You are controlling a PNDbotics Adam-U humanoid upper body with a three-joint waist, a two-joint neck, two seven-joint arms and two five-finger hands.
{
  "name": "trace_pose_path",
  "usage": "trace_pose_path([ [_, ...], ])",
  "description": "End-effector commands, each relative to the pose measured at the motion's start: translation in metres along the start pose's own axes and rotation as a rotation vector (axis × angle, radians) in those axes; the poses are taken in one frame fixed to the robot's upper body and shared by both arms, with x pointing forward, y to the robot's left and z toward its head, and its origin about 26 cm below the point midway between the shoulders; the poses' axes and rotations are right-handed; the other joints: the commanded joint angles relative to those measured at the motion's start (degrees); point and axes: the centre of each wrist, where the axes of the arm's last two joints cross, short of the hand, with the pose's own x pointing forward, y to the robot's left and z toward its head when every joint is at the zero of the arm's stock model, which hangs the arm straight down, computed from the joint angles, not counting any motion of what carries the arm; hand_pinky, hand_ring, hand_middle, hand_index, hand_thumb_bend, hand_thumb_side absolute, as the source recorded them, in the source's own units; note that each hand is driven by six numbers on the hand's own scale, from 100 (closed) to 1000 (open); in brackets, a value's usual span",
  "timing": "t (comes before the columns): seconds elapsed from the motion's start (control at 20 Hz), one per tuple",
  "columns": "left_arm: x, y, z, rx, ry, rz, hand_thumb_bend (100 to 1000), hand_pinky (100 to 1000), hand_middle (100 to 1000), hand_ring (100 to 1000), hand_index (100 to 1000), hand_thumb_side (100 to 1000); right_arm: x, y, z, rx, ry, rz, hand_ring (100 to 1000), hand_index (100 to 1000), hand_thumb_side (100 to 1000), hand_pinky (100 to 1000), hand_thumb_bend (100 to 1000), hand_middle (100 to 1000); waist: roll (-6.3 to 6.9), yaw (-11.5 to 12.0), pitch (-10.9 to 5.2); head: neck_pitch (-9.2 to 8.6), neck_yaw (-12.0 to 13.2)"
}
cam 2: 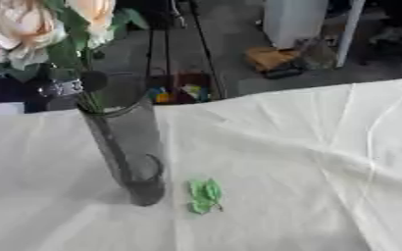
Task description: Arrange flowers into the vase.
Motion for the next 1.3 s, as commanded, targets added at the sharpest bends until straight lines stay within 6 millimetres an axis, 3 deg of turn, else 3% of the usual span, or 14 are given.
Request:
trace_pose_path([
  [0.05, -0.003, 0.014, 0.011, 0.028, 0.014, -0.023, 635, 996, 1000, 1000, 1000, 1000, 0.005, 0.0, -0.004, 0.003, -0.021, -0.004, 352, 555, 959, 235, 100, 234, -0.31, 0.0, -1.2, -0.71, 0.0],
  [1.3, -0.021, 0.014, 0.019, 0.007, 0.014, 0.009, 619, 1000, 1000, 1000, 1000, 1000, 0.005, 0.0, -0.004, 0.001, -0.02, -0.003, 353, 555, 960, 237, 100, 233, -0.27, 0.2, -0.74, -1.08, -0.3],
])
